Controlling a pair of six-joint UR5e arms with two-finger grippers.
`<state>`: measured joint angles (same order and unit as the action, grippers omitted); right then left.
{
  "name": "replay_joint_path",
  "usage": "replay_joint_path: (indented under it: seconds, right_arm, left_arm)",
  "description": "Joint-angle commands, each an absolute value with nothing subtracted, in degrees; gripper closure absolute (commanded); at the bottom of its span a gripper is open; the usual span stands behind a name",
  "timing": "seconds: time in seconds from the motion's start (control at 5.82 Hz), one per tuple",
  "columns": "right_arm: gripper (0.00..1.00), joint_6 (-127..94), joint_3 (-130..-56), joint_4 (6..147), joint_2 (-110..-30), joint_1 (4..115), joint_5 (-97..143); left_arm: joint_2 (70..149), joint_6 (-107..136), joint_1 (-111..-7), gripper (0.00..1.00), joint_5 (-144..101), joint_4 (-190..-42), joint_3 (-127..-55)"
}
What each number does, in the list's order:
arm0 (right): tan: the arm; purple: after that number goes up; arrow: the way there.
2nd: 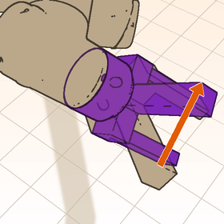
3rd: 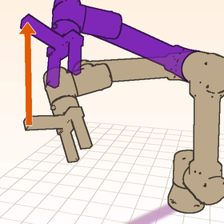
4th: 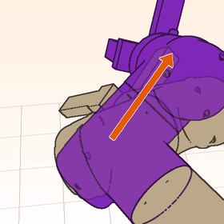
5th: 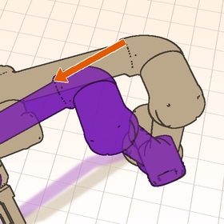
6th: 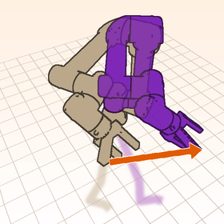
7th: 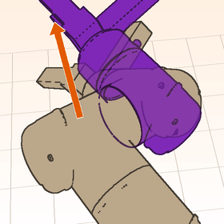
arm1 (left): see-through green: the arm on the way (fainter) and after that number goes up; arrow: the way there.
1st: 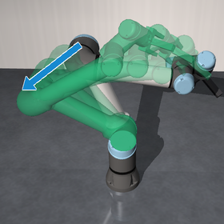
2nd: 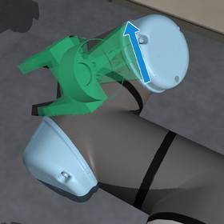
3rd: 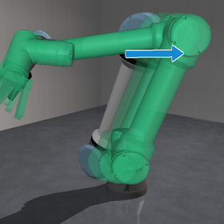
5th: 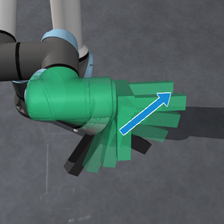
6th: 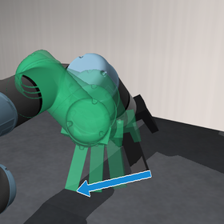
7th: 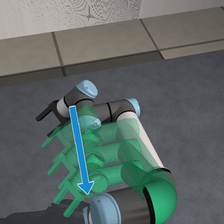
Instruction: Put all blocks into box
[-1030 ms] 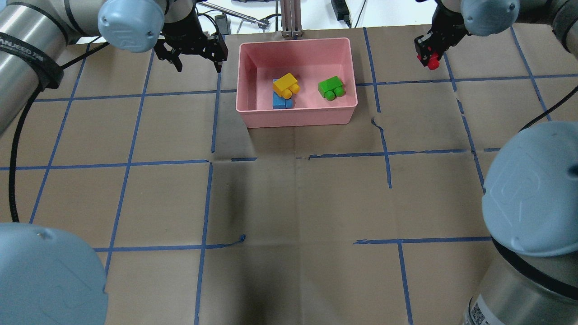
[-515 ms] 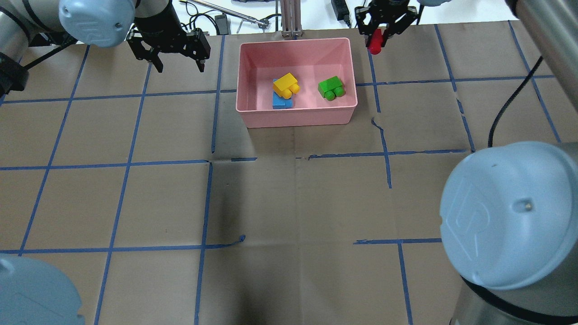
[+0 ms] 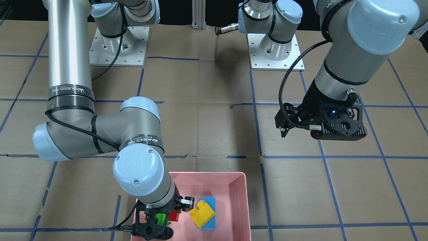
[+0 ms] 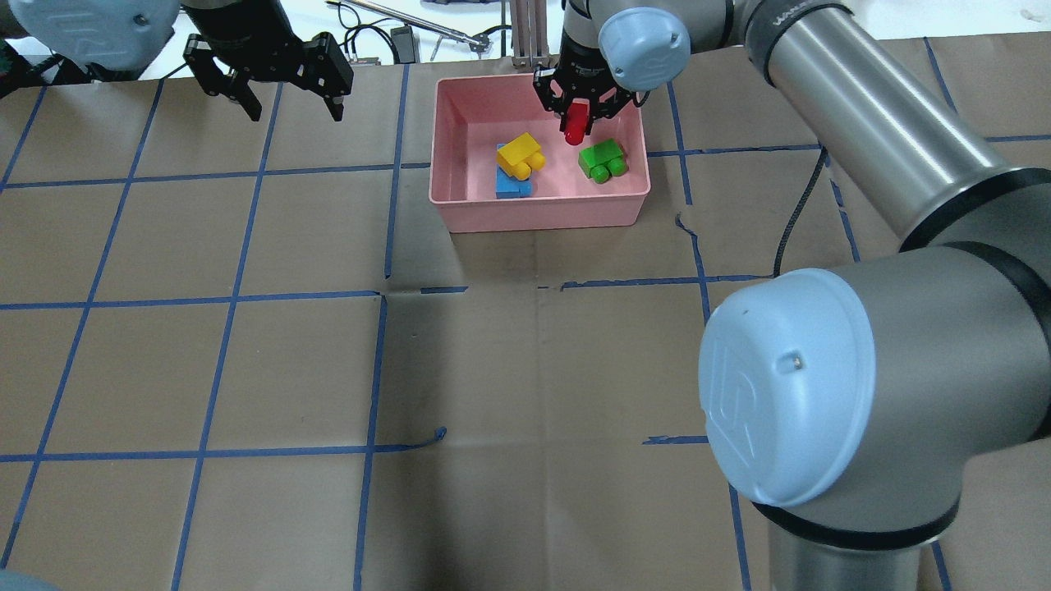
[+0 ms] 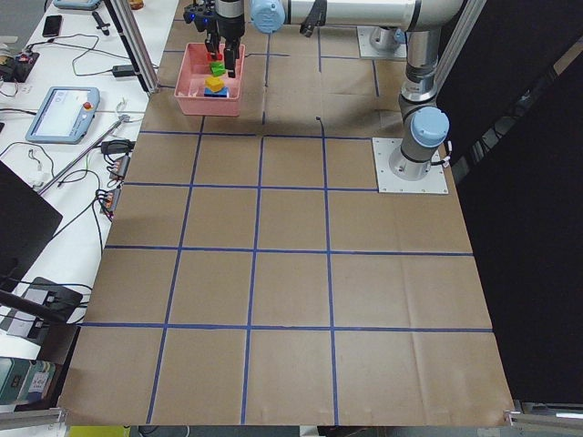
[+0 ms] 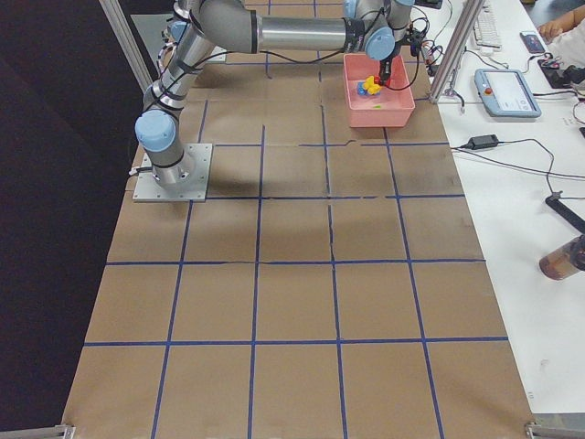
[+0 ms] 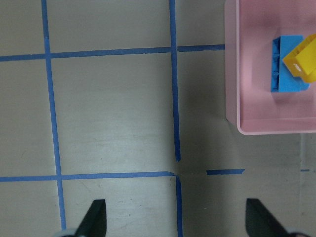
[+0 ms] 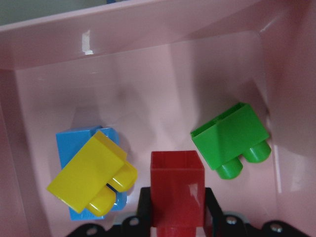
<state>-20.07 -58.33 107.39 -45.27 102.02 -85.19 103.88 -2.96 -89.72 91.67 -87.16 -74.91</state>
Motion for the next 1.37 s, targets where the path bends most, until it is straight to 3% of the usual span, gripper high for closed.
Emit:
replay_joint_path:
  seconds: [0.0,1.2]
  right_arm:
    - [0.01,-20.22,-58.36,107.41,-44.82,102.13,-85.34]
    - [0.0,-12.41,-58.71,102.92,-46.49,102.39,-89.02]
  left_arm:
    - [97.68,-3.08,-89.56,0.01,91.41,-94.95,-75.14]
    - [95.36,-2.38,-89.65,0.01,88.42,-99.76,-75.32]
